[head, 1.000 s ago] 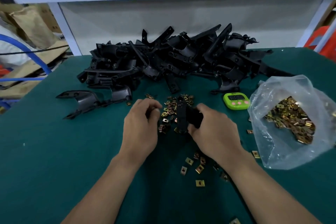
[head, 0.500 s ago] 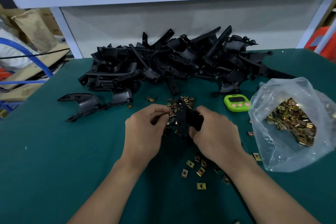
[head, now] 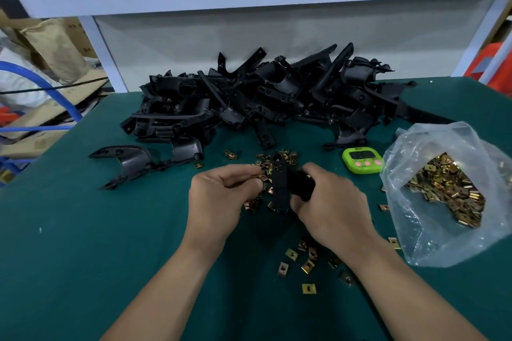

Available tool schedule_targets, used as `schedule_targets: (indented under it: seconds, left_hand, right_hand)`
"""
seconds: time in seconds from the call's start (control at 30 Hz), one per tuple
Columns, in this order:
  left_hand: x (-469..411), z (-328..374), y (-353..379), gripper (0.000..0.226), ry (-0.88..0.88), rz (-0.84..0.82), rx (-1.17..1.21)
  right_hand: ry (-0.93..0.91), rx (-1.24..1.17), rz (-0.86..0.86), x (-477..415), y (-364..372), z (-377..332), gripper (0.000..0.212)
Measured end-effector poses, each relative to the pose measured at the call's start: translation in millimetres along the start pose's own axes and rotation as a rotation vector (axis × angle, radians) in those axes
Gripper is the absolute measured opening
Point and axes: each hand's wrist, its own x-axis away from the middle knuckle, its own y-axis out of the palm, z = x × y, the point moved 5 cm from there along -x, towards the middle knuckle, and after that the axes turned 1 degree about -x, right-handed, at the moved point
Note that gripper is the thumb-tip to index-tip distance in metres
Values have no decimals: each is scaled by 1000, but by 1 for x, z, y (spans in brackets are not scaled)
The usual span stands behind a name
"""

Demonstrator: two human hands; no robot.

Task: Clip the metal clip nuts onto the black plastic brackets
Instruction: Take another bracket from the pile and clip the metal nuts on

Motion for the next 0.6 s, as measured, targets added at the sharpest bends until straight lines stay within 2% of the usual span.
schedule_targets:
  seconds: [0.13, 0.6]
  left_hand:
    - [2, -1, 3, 18, -74, -31, 123]
    - [5, -5, 8, 12, -250, -150, 208]
  right_hand:
    - [-9, -27, -12, 0, -1, -2, 28]
    - [-89, -38, -35, 4, -12, -11, 45]
